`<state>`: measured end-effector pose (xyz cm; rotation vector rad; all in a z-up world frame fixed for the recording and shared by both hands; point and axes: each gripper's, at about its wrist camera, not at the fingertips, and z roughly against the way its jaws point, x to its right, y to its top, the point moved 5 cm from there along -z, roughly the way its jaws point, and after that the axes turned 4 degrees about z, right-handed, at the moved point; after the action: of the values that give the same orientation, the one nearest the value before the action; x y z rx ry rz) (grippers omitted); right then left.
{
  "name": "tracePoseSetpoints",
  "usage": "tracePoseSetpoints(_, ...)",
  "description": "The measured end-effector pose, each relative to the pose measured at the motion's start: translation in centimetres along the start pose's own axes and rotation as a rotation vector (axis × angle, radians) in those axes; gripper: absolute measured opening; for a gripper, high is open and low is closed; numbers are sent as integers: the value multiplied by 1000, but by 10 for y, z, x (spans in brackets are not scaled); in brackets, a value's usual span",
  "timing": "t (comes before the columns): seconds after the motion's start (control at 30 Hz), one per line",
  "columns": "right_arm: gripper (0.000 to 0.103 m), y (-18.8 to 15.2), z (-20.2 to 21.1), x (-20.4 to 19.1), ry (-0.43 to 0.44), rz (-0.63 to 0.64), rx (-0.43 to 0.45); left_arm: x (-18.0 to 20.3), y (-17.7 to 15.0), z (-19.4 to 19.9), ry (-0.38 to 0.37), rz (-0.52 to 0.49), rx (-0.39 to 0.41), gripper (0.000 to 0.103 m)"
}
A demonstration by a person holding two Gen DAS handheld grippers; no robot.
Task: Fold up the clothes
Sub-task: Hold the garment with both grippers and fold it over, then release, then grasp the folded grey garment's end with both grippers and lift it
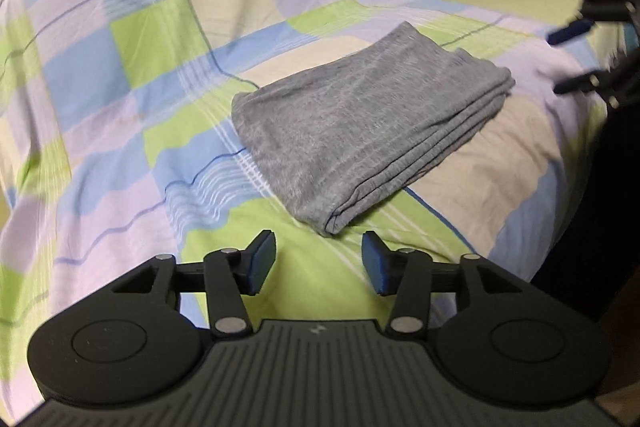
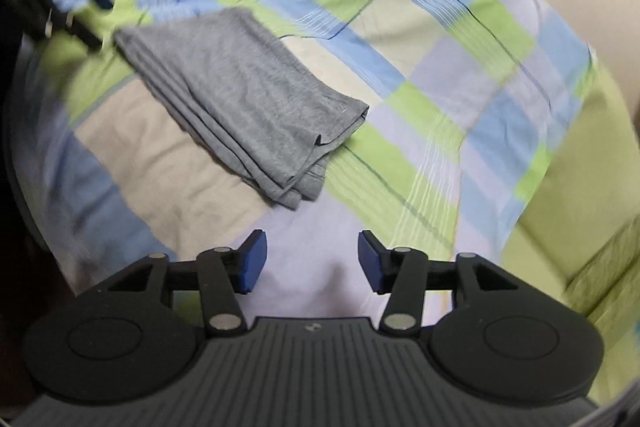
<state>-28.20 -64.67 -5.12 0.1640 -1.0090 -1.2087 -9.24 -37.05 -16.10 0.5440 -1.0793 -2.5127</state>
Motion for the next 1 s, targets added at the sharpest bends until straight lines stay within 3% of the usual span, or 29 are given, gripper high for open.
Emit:
tracePoseSetpoints(0.13, 55, -2, 6, -3, 17, -80, 6, 0, 0, 2, -3, 9, 1, 57)
tracePoseSetpoints(0.2, 55, -1, 7, -5, -2, -50, 11, 2, 0, 4, 9, -16, 7, 57)
tracePoseSetpoints(0.3, 55, 2, 15, -15, -47, 59, 46, 16, -2, 10, 91, -201, 49, 57)
tracePoseSetpoints(0.33, 55, 4, 15, -17, -49, 85, 52, 27, -3, 11, 127, -332, 76, 57)
tracePoseSetpoints(0.43, 55, 14, 5, -31, -51, 269, 77, 45, -6, 2, 140, -511, 97, 57)
tracePoseSetpoints(0.63, 55, 21, -36, -60, -26, 559, 73, 67, -9, -32, 213, -718, 110, 58)
tracePoseSetpoints(0.7, 60, 21, -44, -66, -33, 644, 90, 71, -7, -39, 242, -772, 130, 59)
tracePoseSetpoints(0.8, 74, 24, -51, -64, -26, 683, 120, 73, 0, -50, 264, -794, 156, 60)
tracePoseSetpoints(0.83, 74, 26, -50, -60, -4, 669, 128, 71, 5, -53, 253, -774, 166, 60)
tracePoseSetpoints(0.87, 73, 27, -50, -57, 17, 654, 135, 69, 8, -54, 248, -761, 171, 60)
tracePoseSetpoints(0.97, 49, 30, -48, -47, 77, 614, 155, 61, 16, -57, 224, -719, 178, 60)
tracePoseSetpoints(1.0, 48, 30, -46, -46, 70, 624, 163, 61, 17, -57, 222, -714, 177, 60)
